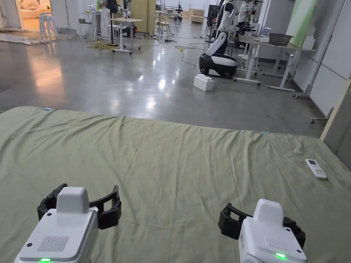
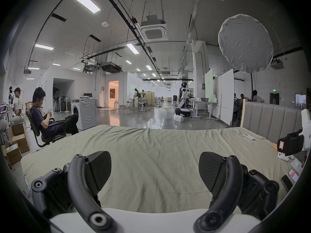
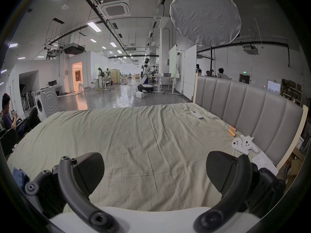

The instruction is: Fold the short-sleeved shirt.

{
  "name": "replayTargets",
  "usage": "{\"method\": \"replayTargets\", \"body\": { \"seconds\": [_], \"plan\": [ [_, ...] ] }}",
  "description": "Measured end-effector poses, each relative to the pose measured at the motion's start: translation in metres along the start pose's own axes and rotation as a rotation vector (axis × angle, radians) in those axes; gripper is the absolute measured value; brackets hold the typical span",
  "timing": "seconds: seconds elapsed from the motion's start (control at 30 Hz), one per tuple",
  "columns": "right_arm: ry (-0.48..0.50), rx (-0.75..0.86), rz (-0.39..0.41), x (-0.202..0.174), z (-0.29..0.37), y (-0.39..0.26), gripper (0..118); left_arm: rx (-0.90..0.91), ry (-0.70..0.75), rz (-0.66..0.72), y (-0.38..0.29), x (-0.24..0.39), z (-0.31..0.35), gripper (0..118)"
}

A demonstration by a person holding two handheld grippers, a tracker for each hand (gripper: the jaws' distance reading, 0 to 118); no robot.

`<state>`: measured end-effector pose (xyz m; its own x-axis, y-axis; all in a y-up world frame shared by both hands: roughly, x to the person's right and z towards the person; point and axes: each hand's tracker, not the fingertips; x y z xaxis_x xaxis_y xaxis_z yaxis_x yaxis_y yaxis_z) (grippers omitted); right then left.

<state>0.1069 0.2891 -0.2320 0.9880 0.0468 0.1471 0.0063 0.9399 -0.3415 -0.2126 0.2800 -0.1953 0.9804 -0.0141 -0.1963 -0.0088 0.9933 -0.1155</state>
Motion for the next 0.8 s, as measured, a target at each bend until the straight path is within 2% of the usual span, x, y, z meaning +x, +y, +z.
{"method": "replayTargets", "body": {
  "seconds": [0.23, 0.4, 0.8],
  "plan": [
    [0.009, -0.004, -0.009, 0.0036, 0.0009, 0.0022, 118, 0.021, 0.024, 0.000, 0.0001, 0.0022, -0.0008, 105],
    [0.015, -0.003, -0.004, 0.0047, 0.0007, 0.0044, 118, 0.026, 0.033, 0.003, 0.0002, 0.0029, -0.0022, 111],
    [-0.002, -0.016, 0.001, 0.0044, -0.0053, 0.0034, 118, 0.035, 0.018, 0.002, 0.0005, 0.0027, -0.0042, 112]
  ]
}}
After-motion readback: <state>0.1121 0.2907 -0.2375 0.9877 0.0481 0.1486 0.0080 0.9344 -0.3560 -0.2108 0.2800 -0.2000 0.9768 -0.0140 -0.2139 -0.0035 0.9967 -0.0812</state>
